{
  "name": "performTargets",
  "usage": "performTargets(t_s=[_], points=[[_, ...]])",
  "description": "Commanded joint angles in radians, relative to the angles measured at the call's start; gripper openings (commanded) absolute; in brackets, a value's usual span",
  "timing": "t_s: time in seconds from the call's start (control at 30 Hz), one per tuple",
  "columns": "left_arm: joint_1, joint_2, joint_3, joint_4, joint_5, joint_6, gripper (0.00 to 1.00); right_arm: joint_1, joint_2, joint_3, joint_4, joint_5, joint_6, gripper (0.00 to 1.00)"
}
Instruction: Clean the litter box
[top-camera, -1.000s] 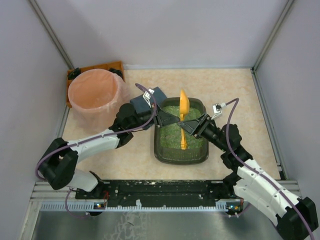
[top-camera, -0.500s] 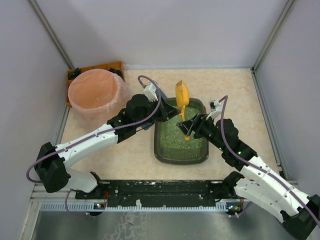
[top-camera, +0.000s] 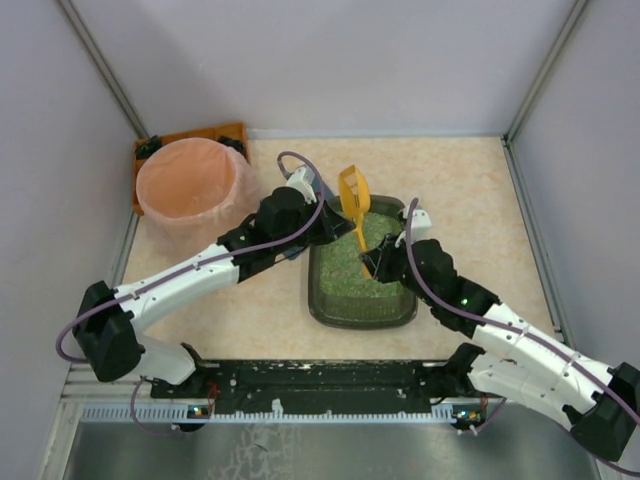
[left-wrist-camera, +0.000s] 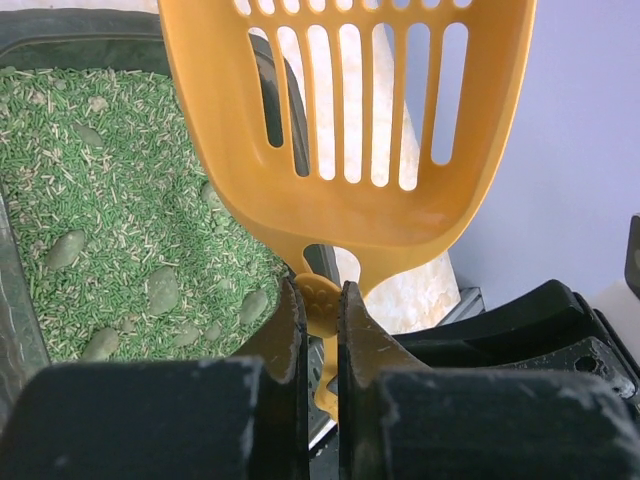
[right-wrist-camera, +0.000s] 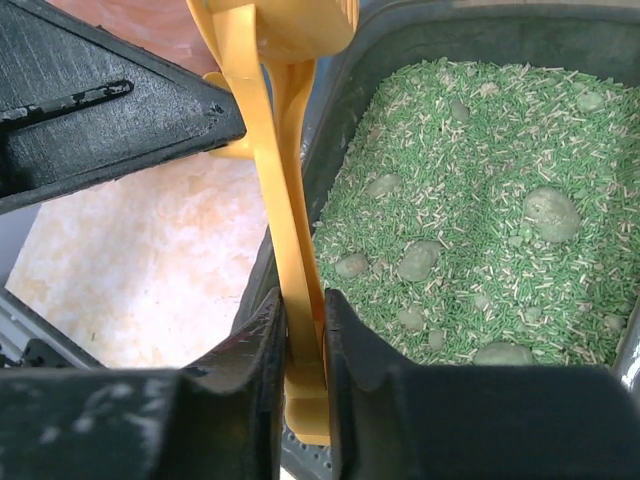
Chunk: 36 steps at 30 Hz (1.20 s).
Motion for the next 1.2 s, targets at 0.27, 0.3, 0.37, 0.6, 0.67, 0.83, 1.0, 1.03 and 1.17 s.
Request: performTargets(t_s=[0.27, 0.3, 0.37, 0.6, 0.67, 0.83, 1.0, 1.03, 1.17], points=[[-0.002, -0.103, -0.054, 0.096, -0.015, 0.069, 0.68, 0.006, -0.024, 0.071, -0.025, 0.057, 0.095, 0.00], [-0.001, -0.122, -0.075, 0.112, -0.019, 0.079, 0.72, 0.001, -0.032, 0.075, -0.029, 0.051, 0.101, 0.00], [0.005, -0.159, -0.119, 0.151, -0.008, 0.108, 0.78, -0.023, -0.047, 0.084, -0.038, 0.015, 0.117, 0.00], [0.062, -0.240, -0.293, 0.399, 0.230, 0.114, 0.80, -0.192, -0.099, 0.065, 0.040, -0.291, 0.221, 0.00], [0.078, -0.233, -0.316, 0.476, 0.297, 0.094, 0.80, -0.220, -0.103, 0.062, 0.070, -0.360, 0.250, 0.00], [0.086, -0.160, -0.302, 0.623, 0.409, 0.073, 0.80, -0.244, -0.095, 0.061, 0.158, -0.481, 0.310, 0.00], [0.087, -0.083, -0.260, 0.684, 0.461, 0.050, 0.74, -0.247, -0.077, 0.061, 0.215, -0.548, 0.361, 0.00], [0.086, -0.073, -0.260, 0.702, 0.467, 0.040, 0.73, -0.248, -0.074, 0.057, 0.229, -0.559, 0.370, 0.00], [0.088, -0.047, -0.259, 0.768, 0.469, 0.003, 0.67, -0.249, -0.070, 0.039, 0.276, -0.590, 0.407, 0.00]])
